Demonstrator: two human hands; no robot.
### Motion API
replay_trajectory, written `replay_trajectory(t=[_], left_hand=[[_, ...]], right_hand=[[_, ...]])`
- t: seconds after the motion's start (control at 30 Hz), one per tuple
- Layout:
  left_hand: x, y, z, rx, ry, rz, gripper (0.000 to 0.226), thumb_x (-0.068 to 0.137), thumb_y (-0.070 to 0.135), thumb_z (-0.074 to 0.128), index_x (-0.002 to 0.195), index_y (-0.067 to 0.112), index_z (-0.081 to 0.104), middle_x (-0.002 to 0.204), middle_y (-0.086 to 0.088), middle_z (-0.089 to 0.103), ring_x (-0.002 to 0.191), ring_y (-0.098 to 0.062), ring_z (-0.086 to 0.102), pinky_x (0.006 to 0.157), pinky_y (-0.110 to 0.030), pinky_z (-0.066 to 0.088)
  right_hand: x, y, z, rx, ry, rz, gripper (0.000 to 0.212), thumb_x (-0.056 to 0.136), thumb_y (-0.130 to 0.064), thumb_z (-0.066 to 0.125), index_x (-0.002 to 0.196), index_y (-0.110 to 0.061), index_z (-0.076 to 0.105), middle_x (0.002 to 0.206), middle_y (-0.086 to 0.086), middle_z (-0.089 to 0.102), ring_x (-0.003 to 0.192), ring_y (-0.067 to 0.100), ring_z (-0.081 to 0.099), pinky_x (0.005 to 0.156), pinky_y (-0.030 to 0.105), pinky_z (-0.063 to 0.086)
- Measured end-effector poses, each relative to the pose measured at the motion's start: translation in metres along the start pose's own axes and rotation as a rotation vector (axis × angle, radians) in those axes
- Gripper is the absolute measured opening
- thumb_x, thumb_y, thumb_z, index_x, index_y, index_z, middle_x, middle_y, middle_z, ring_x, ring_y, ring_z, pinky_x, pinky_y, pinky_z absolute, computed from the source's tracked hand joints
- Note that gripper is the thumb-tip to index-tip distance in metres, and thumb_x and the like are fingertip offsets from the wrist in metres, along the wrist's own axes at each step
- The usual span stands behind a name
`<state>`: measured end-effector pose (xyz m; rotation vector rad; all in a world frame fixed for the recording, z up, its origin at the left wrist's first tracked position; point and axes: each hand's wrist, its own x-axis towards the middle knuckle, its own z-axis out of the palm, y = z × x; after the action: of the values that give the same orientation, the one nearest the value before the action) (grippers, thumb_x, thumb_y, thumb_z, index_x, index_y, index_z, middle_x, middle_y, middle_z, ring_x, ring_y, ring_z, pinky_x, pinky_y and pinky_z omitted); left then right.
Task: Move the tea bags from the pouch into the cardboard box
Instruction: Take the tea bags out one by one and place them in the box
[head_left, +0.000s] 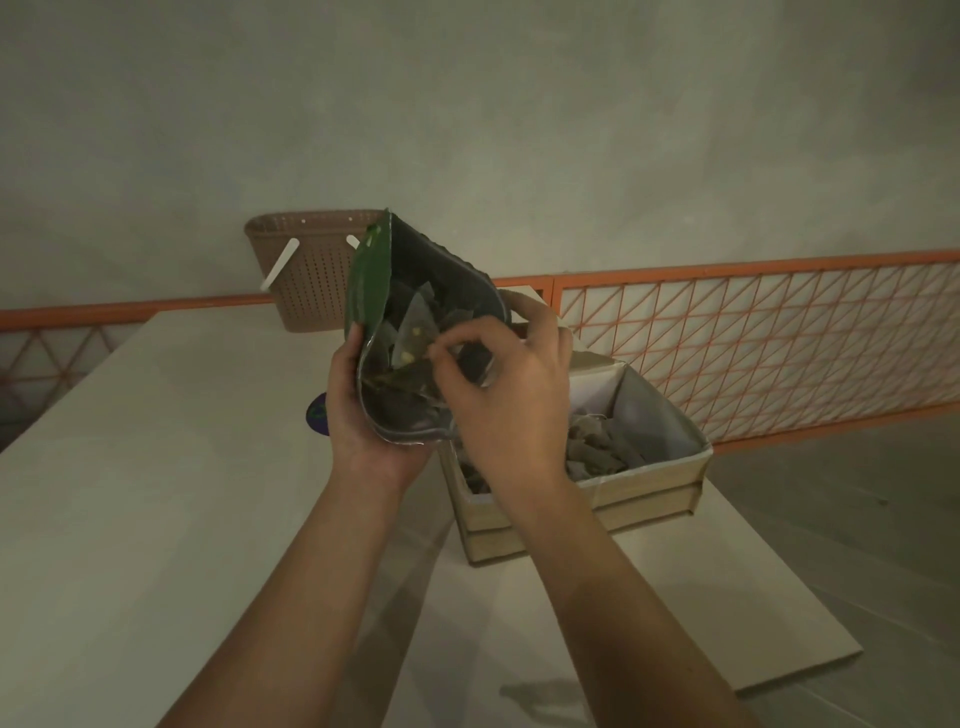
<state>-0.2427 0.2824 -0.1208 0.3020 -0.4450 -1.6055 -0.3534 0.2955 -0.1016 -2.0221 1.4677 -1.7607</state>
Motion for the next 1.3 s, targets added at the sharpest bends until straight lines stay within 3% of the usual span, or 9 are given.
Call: replay_trajectory(t=[0.07,0.17,0.37,0.53,0.73,0.93,1.1,1.2,1.3], left_hand=[[0.002,0.000,0.002,-0.006,-0.034,0.024,0.057,0.100,0.054,0.043,0.142,0.019,0.058,0.127,-0.012,0.069,0.106,-0.031,0.071,0.086,-0.040,0.060],[0.008,0.002,0.002,-0.050,-0.093,0.045,0.052,0.102,0.051,0.041,0.141,0.020,0.058,0.131,-0.011,0.067,0.111,-0.033,0.070,0.089,-0.044,0.059],[0.011,0.002,0.006,-0.122,-0.163,0.037,0.053,0.104,0.048,0.041,0.113,0.011,0.078,0.124,-0.016,0.071,0.108,-0.039,0.071,0.096,-0.050,0.057],[0.012,-0.001,0.007,-0.125,-0.186,0.005,0.056,0.105,0.049,0.040,0.113,0.009,0.077,0.125,-0.017,0.070,0.111,-0.039,0.069,0.097,-0.048,0.057],[0.012,-0.010,0.008,-0.053,-0.125,0.024,0.055,0.103,0.051,0.039,0.108,0.014,0.080,0.124,-0.012,0.071,0.106,-0.034,0.072,0.088,-0.043,0.061],[0.014,-0.014,0.008,-0.001,-0.086,0.040,0.055,0.102,0.052,0.038,0.109,0.017,0.080,0.126,-0.009,0.070,0.109,-0.032,0.071,0.097,-0.043,0.055],[0.014,-0.014,0.007,-0.011,-0.078,0.044,0.053,0.102,0.052,0.040,0.109,0.017,0.080,0.127,-0.010,0.069,0.107,-0.032,0.071,0.094,-0.042,0.058],[0.012,-0.012,0.006,-0.028,-0.059,0.021,0.053,0.101,0.052,0.042,0.108,0.015,0.080,0.126,-0.011,0.070,0.107,-0.034,0.071,0.095,-0.043,0.056],[0.011,-0.010,0.005,-0.022,-0.050,0.008,0.056,0.102,0.054,0.040,0.108,0.014,0.080,0.122,-0.011,0.071,0.105,-0.034,0.072,0.094,-0.043,0.056]], right_hand=[[0.001,0.001,-0.014,0.144,0.013,0.039,0.008,0.081,-0.029,0.074,0.087,-0.028,0.070,0.126,-0.003,0.053,0.124,0.012,0.042,0.096,0.010,0.033],[0.005,0.000,-0.041,0.382,0.046,0.153,0.007,0.084,-0.021,0.072,0.083,-0.026,0.066,0.105,-0.012,0.064,0.108,0.007,0.057,0.091,0.025,0.047],[0.023,0.026,-0.082,0.638,0.159,0.290,0.011,0.086,-0.016,0.068,0.083,-0.013,0.058,0.089,0.018,0.067,0.081,0.031,0.069,0.070,0.030,0.056],[0.029,0.070,-0.092,0.344,-0.008,0.366,0.008,0.086,-0.010,0.069,0.085,-0.013,0.062,0.083,0.005,0.069,0.079,0.025,0.069,0.068,0.032,0.057],[0.018,0.107,-0.089,-0.099,-0.202,0.330,0.010,0.087,-0.011,0.069,0.093,-0.019,0.068,0.086,-0.005,0.067,0.073,0.004,0.058,0.054,0.007,0.041],[0.009,0.108,-0.087,-0.336,-0.410,0.248,0.013,0.093,-0.029,0.063,0.095,-0.022,0.073,0.084,-0.005,0.068,0.074,0.012,0.062,0.062,0.025,0.050],[0.011,0.102,-0.086,-0.496,-0.805,0.352,0.033,0.098,-0.046,0.050,0.093,-0.019,0.069,0.069,-0.009,0.057,0.065,0.005,0.053,0.070,0.024,0.043],[0.013,0.093,-0.085,-0.475,-0.638,0.209,0.022,0.097,-0.043,0.051,0.091,-0.028,0.065,0.083,-0.009,0.063,0.084,0.009,0.059,0.098,0.040,0.042],[0.010,0.060,-0.078,-0.086,-0.285,0.151,0.006,0.092,-0.032,0.062,0.094,-0.029,0.066,0.109,-0.008,0.054,0.102,0.010,0.055,0.091,0.028,0.045]])
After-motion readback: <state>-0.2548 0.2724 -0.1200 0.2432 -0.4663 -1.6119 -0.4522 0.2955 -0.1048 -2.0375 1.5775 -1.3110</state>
